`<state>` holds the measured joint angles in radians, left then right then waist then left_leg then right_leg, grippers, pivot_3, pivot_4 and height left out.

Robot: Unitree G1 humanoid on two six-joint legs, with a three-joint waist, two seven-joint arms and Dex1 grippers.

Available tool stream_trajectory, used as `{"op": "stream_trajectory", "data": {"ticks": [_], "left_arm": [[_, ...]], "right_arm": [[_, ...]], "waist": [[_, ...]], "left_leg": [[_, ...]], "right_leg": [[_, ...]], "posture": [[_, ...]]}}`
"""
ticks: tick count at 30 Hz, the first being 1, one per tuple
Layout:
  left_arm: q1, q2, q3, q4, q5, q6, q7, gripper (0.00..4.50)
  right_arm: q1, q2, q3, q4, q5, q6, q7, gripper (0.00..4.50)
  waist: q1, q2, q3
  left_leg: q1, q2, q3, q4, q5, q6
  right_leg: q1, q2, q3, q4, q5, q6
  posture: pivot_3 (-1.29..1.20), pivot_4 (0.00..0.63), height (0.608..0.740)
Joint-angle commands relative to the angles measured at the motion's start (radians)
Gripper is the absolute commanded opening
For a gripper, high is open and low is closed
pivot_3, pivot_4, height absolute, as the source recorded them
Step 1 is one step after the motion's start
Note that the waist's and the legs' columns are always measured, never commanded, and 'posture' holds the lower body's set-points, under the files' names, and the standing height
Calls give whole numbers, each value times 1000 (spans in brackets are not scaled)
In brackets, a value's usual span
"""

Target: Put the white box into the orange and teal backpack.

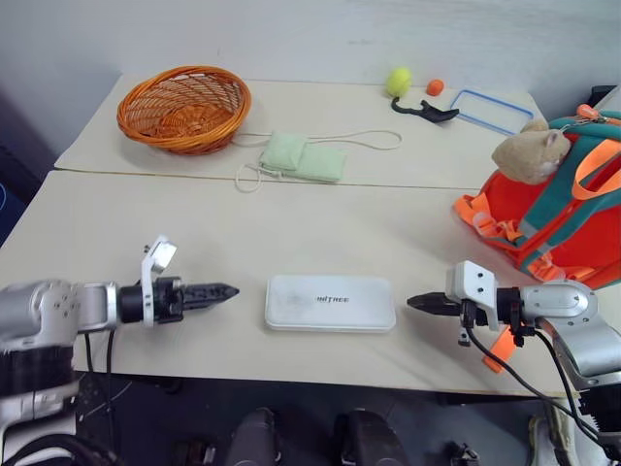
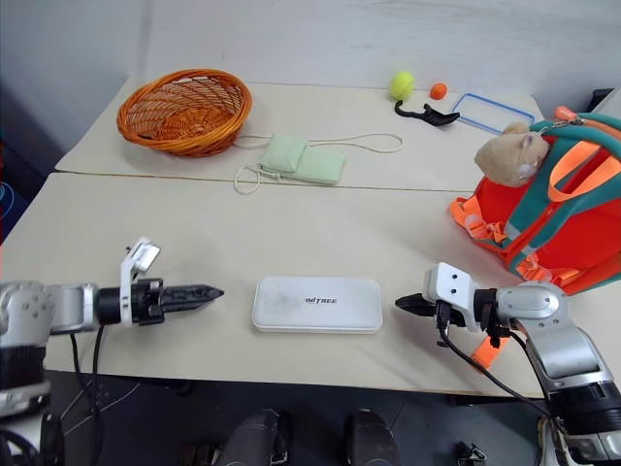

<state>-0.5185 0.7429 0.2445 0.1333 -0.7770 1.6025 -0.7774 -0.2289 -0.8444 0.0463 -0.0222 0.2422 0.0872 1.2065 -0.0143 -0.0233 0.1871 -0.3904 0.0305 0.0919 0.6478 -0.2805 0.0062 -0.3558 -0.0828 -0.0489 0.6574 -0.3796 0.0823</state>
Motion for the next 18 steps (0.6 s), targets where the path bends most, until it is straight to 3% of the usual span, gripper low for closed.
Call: {"op": "stream_trajectory", "data": {"ticks": [1,8,18], "left_arm": [[-45,-20,-97,77,-29,12,68,4455],[-113,-87,-230,133,-180,12,155,4455],[-110,-144,-220,160,-425,12,354,4455]], "right_arm": [[-34,9,26,8,-13,-44,26,0],[-113,85,106,46,-52,-54,27,0],[-135,136,150,60,-86,-60,15,0]], "waist": [[0,0,0],[15,1,0],[11,1,0]], "left_leg": [[0,0,0,0,0,0],[1,-1,0,2,0,0],[1,-2,-1,3,0,1]], "right_leg": [[0,0,0,0,0,0],[1,-1,0,1,0,0],[2,-2,0,1,0,0]], "posture": [[0,150,740],[0,150,740],[0,150,740]]}}
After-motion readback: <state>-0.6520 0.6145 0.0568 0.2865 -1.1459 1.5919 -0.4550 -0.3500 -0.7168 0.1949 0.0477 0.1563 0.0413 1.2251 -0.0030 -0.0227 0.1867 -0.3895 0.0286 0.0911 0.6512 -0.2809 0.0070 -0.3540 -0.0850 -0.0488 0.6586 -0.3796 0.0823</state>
